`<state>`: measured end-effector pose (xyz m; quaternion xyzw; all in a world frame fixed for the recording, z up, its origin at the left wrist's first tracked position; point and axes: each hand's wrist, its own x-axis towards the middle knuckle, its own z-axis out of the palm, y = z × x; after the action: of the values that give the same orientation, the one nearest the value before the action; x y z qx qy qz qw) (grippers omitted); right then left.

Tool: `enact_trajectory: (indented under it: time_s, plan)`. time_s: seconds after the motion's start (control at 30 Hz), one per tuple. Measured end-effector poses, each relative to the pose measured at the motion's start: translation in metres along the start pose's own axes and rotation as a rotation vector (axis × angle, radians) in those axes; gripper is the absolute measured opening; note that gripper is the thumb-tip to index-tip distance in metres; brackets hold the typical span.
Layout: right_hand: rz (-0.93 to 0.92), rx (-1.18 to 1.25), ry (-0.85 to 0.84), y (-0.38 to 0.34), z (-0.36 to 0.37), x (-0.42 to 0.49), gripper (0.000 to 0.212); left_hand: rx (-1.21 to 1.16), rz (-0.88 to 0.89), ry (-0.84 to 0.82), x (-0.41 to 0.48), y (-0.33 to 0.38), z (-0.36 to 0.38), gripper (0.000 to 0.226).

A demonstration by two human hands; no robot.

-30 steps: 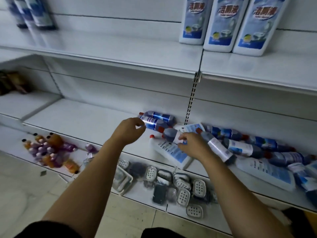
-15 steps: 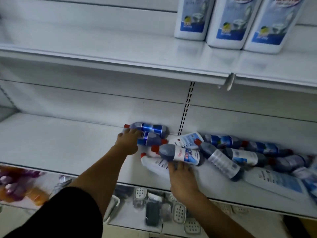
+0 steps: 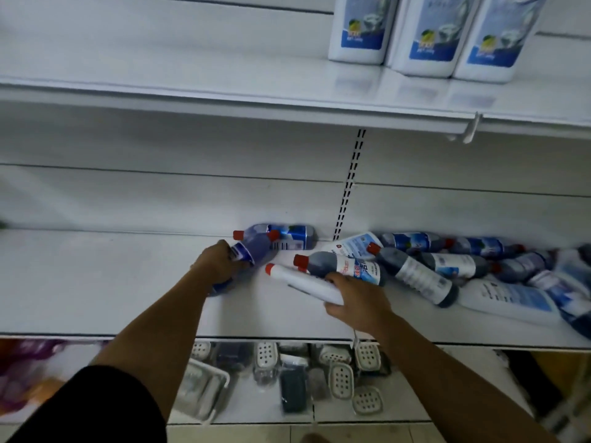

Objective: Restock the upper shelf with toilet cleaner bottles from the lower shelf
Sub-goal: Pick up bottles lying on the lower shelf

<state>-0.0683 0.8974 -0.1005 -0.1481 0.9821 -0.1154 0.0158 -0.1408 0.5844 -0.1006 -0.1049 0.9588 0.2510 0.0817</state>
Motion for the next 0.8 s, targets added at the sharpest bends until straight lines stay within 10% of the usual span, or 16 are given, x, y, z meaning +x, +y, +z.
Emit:
enact_trajectory:
  time_s: [0.37, 0.8]
  plan:
    - [0.462, 1.173, 0.035, -0.042, 0.020, 0.039, 0.034, -1.032, -0.059, -0.137, -0.061, -0.007, 0.011, 0.034]
    - [0.596, 1.542, 0.057, -0.072, 0.025, 0.013, 0.024, -1.097, -0.117, -0.173, -0.093, 0.010, 0.013, 0.040]
